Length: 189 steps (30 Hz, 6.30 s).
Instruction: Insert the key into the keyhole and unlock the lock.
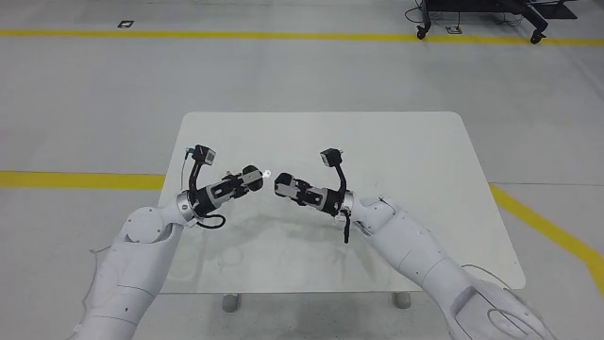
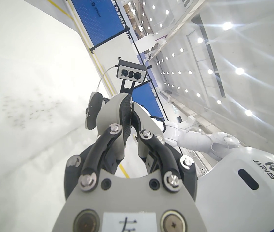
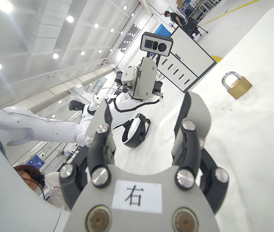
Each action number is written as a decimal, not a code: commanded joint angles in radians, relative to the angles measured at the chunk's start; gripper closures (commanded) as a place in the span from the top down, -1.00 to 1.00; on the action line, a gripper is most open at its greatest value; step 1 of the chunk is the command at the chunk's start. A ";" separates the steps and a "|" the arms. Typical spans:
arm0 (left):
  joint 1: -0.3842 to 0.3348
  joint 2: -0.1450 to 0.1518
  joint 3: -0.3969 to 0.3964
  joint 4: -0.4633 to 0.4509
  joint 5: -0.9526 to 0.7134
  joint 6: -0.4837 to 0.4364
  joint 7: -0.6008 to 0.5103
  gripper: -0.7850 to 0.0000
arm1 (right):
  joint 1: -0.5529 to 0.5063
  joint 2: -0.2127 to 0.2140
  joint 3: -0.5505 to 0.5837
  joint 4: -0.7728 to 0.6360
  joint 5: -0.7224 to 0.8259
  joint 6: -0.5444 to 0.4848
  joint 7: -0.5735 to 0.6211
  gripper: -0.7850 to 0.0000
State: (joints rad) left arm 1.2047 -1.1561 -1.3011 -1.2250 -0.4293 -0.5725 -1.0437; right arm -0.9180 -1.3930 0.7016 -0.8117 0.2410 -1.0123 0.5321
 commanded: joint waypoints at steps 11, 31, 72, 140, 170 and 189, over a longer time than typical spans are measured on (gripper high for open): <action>-0.007 0.018 0.015 -0.023 0.160 0.055 -0.074 -1.00 | -0.002 0.035 0.038 -0.015 0.141 0.179 0.251 1.00; -0.041 0.025 0.105 -0.020 0.179 0.024 -0.180 -1.00 | -0.083 0.102 0.121 -0.176 0.191 0.387 0.526 -0.16; 0.023 0.083 -0.001 -0.156 0.301 -0.034 -0.027 1.00 | -0.159 0.169 0.296 -0.187 0.198 0.278 0.554 -1.00; -0.085 0.016 0.218 -0.170 1.552 0.609 0.289 -0.37 | -0.159 0.169 0.296 -0.187 0.198 0.278 0.554 -1.00; -0.075 0.002 0.154 -0.153 1.469 0.570 0.332 -1.00 | -0.159 0.169 0.296 -0.187 0.198 0.278 0.554 -1.00; 0.035 0.028 -0.050 -0.189 1.039 0.321 0.296 -1.00 | -0.159 0.169 0.296 -0.187 0.198 0.278 0.554 -1.00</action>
State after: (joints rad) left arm 1.2423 -1.1298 -1.3410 -1.4227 0.6419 -0.2354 -0.7311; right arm -1.0775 -1.2239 0.9980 -0.9982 0.4389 -0.7342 1.0859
